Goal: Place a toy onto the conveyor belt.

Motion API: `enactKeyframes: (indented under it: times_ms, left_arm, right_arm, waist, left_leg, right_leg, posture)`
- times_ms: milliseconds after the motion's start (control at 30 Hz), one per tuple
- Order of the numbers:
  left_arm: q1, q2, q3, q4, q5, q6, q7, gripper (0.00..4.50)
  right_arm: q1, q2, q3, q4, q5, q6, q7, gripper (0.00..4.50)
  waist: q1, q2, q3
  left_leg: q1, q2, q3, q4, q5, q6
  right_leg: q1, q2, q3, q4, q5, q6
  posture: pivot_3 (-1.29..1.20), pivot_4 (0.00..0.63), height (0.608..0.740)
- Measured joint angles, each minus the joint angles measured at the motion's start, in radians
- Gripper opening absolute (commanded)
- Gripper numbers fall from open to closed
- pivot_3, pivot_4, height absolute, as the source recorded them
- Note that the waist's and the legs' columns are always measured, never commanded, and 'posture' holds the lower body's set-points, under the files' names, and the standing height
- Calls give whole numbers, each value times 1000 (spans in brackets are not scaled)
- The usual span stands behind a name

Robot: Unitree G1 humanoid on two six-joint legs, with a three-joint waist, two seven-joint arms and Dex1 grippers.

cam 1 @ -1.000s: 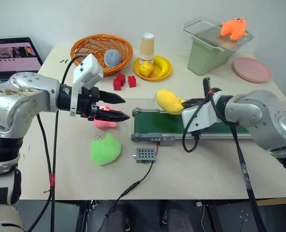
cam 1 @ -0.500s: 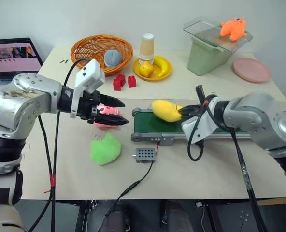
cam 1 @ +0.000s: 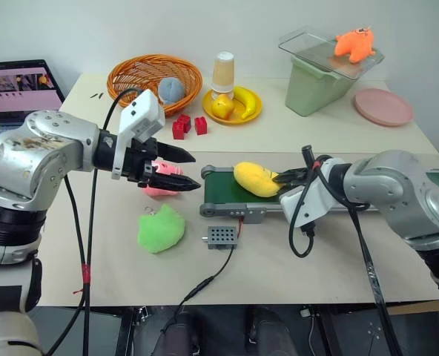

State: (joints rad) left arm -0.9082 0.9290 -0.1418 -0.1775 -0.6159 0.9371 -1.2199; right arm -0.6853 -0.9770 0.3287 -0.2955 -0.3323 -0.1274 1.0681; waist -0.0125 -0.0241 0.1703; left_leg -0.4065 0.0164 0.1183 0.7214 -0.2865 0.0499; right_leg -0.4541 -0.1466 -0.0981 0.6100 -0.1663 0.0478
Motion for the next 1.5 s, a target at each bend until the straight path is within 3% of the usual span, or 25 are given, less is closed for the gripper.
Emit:
enactKeyframes:
  times_ms: [233,700,1000,1333,1500]
  left_arm:
    - [-15,-15,0,15,21,-1,-7,3432]
    - [-19,-39,-1,37,43,-4,-17,3432]
    - [-6,9,10,46,51,-42,-50,3432]
    - [176,154,44,95,109,-108,-85,3432]
    - [214,162,103,99,108,-165,-85,3432]
  right_arm:
    - [0,18,-28,-34,45,81,48,4492]
    - [-136,11,-143,-208,369,556,233,4492]
    - [-266,53,-376,-190,812,1250,191,4492]
    - [-198,86,-478,-35,959,1438,24,4492]
    - [-193,98,-490,-29,1041,1490,-20,4492]
  waist:
    - [1,0,0]
    - [2,0,0]
    - [3,0,0]
    - [1,0,0]
    - [6,0,0]
  left_leg:
    - [0,0,0,0,0,0]
    - [-1,0,-1,1,-1,1]
    - [-1,0,-2,1,-1,2]
    - [-2,0,-1,0,-1,2]
    - [-2,0,-1,0,-1,2]
  right_leg:
    - [0,0,0,0,1,-2]
    - [0,0,0,0,4,-6]
    - [0,0,0,0,4,-7]
    - [-2,0,0,0,4,-7]
    - [-1,0,0,0,4,-7]
  posture:
    - [0,150,734]
    - [0,150,734]
    - [0,150,734]
    - [0,150,734]
    - [0,150,734]
